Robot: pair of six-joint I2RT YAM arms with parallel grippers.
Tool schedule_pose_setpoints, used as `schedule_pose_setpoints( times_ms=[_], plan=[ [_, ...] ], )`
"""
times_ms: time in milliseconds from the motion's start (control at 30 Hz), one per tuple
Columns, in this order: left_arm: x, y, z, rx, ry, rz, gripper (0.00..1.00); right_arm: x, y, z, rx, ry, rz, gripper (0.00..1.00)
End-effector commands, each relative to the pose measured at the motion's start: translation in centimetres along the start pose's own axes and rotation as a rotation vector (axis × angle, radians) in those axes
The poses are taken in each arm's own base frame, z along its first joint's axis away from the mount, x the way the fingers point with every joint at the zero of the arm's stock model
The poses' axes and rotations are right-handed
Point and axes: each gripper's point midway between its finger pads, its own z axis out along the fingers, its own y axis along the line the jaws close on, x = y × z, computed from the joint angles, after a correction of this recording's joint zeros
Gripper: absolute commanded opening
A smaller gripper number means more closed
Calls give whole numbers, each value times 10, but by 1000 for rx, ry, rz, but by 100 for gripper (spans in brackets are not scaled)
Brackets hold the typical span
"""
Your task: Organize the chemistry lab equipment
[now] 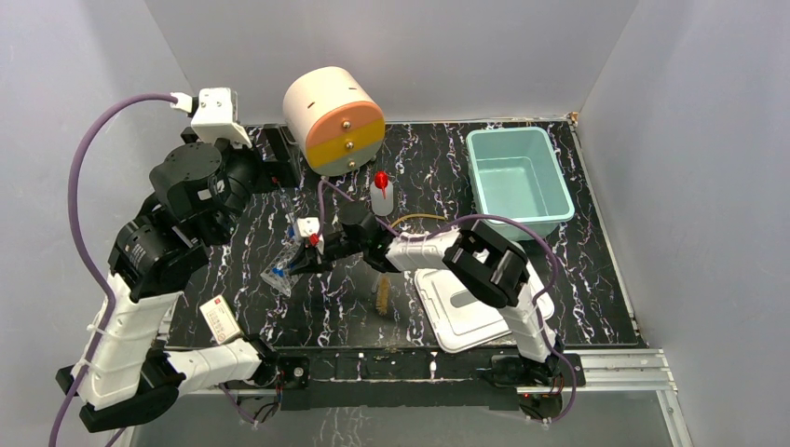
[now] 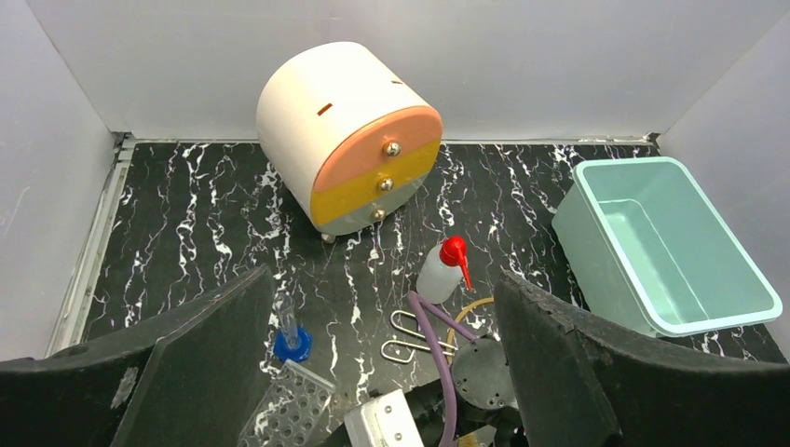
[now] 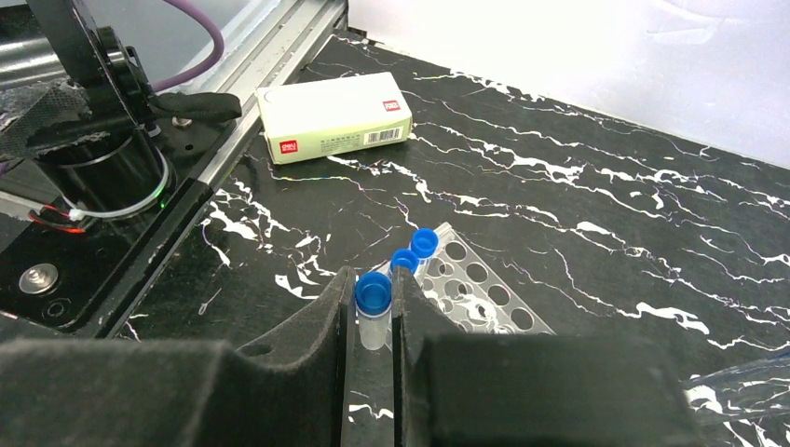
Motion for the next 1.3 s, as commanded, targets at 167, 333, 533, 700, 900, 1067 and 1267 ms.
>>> schedule_pose_setpoints(
  times_ms=[167,333,533,700,900,1067,1267],
  plan=[
    [-16,9,-8,-18,-49,-2,87,-37,-16,10,-34,-104,-134,13],
    [-16,9,-8,-21,-48,4,88,-32,-17,14,-56,-93,-135,13],
    [-16,10,-8,-25,-48,7,88,-22,-18,15,-55,-66,-145,14],
    [-16,10,-9,-24,-46,8,88,-14,-20,16,-52,-43,-154,14],
    [-18,13,-11,-28,-53,3,88,-8,-23,18,-54,-24,-167,14],
    [-17,12,-10,-29,-51,8,88,-4,-28,20,-43,-14,-184,15],
    [-18,14,-11,-34,-52,11,88,1,-30,22,-44,0,-194,16]
  ],
)
